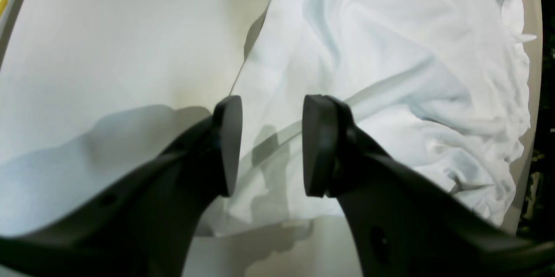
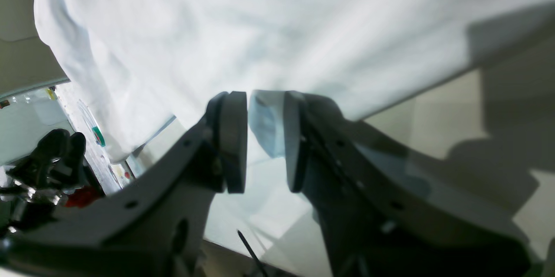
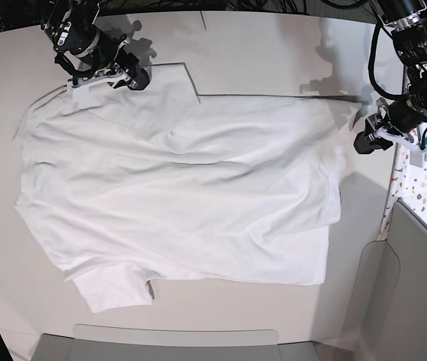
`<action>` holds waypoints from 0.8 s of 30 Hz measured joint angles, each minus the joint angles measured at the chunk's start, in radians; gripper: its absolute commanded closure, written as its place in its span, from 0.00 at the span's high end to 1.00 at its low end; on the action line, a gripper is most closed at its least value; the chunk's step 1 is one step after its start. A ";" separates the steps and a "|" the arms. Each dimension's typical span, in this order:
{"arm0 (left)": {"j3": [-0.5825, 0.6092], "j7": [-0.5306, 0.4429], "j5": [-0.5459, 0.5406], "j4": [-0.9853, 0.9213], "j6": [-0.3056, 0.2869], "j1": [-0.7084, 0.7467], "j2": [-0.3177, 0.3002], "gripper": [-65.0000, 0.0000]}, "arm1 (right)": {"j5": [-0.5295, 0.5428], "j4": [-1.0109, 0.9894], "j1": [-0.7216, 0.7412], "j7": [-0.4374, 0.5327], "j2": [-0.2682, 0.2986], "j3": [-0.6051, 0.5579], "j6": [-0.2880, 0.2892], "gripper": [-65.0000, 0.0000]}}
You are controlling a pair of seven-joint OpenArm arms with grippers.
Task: Layout the t-shirt on the table in an organized manner, then fold the t-shirt properly
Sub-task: 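Tug the shirt edges with both grippers to straighten the shirt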
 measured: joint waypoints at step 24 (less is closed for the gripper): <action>0.000 -0.001 0.000 0.000 0.000 0.004 0.000 0.34 | 0.030 0.063 -0.080 -0.010 0.148 0.008 -0.007 0.21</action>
